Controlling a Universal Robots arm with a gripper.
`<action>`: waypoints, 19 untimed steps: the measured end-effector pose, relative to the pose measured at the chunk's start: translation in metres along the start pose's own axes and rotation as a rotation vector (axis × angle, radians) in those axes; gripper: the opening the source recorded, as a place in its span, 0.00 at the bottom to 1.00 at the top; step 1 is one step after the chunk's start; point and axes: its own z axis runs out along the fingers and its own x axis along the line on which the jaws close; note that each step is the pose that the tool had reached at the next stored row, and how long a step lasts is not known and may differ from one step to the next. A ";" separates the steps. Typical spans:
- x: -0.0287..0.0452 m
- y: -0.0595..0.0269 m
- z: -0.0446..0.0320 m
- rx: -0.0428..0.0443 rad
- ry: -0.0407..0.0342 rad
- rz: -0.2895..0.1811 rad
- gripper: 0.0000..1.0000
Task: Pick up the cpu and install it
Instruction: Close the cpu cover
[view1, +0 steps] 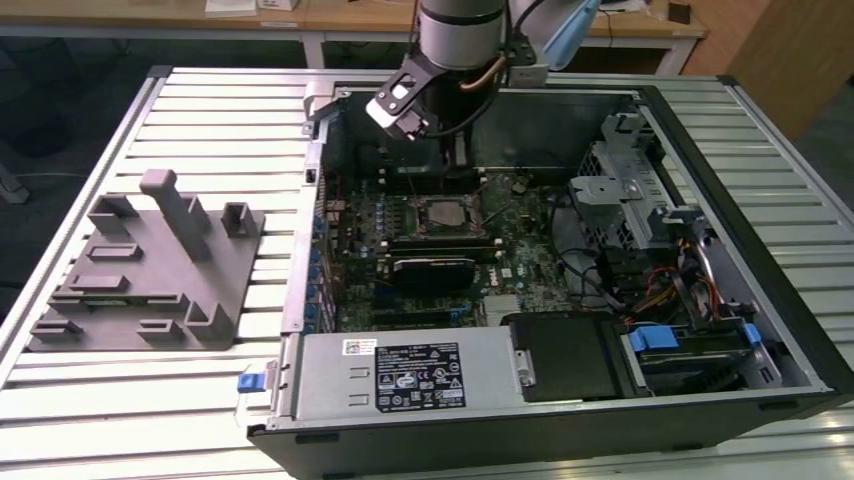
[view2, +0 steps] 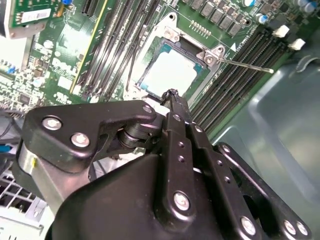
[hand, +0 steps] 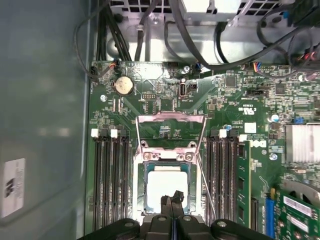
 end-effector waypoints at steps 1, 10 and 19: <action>0.0000 0.0001 -0.0027 0.0000 -0.0001 0.000 0.11; -0.0001 0.0007 -0.0144 0.0000 0.0000 0.000 0.11; -0.0001 0.0014 -0.0146 0.0001 -0.0002 0.000 0.11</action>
